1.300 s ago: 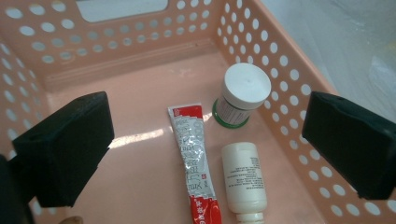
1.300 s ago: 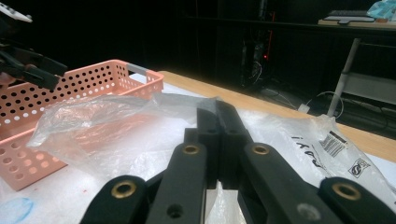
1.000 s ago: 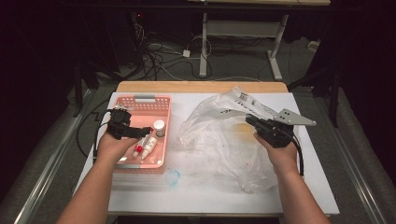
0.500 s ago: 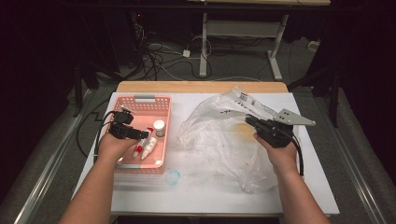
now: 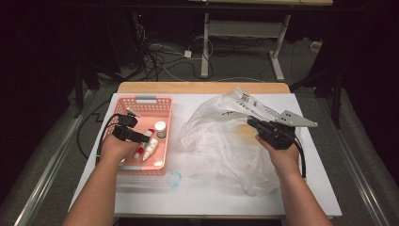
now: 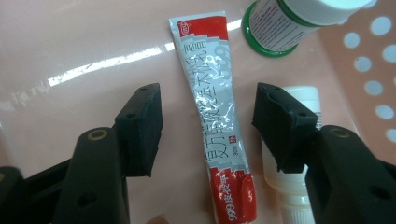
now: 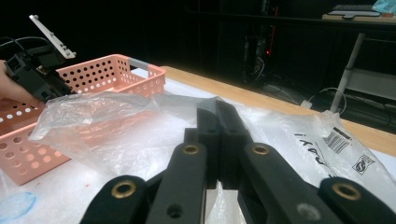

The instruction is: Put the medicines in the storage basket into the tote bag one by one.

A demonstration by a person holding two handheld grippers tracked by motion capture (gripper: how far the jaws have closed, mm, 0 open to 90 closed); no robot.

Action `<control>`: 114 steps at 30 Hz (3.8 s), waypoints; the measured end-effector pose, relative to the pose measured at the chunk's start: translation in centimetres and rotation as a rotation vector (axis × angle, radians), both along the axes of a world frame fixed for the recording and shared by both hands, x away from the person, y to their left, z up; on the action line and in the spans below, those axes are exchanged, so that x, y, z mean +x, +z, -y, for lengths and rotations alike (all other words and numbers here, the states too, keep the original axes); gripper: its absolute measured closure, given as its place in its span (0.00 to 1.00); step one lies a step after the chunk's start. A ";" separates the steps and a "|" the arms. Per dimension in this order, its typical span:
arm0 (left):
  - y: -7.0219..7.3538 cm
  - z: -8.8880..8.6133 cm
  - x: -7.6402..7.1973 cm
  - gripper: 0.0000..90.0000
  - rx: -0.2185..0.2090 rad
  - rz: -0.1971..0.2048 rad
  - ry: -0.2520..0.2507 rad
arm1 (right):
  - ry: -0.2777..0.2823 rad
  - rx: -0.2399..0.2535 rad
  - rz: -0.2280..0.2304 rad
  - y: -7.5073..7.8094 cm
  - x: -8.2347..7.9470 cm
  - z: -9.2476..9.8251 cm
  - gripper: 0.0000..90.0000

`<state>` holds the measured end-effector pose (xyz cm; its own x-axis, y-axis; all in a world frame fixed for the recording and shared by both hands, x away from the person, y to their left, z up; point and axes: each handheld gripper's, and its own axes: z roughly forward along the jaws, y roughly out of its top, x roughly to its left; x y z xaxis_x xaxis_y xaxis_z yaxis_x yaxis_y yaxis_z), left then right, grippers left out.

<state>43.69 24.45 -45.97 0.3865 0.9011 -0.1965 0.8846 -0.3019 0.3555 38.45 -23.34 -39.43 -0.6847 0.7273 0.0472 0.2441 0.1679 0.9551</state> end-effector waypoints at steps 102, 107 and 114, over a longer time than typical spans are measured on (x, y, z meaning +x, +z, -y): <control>4.5 1.3 -8.2 0.77 -0.164 0.403 -0.012 | 0.001 -0.001 0.022 0.4 -0.5 0.0 1.00; 4.5 1.4 -9.1 0.77 -0.185 0.444 -0.011 | 0.004 -0.010 0.025 0.4 -0.7 -0.1 1.00; 4.8 2.0 -10.1 0.77 -0.206 0.494 -0.046 | 0.006 -0.018 0.023 0.4 -0.9 -0.2 1.00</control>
<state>33.59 22.49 -41.12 0.5161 0.8430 -0.1516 0.5842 -0.2170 0.7820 37.54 -23.17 -39.04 -0.6898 0.7238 0.0186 0.2215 0.1865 0.9572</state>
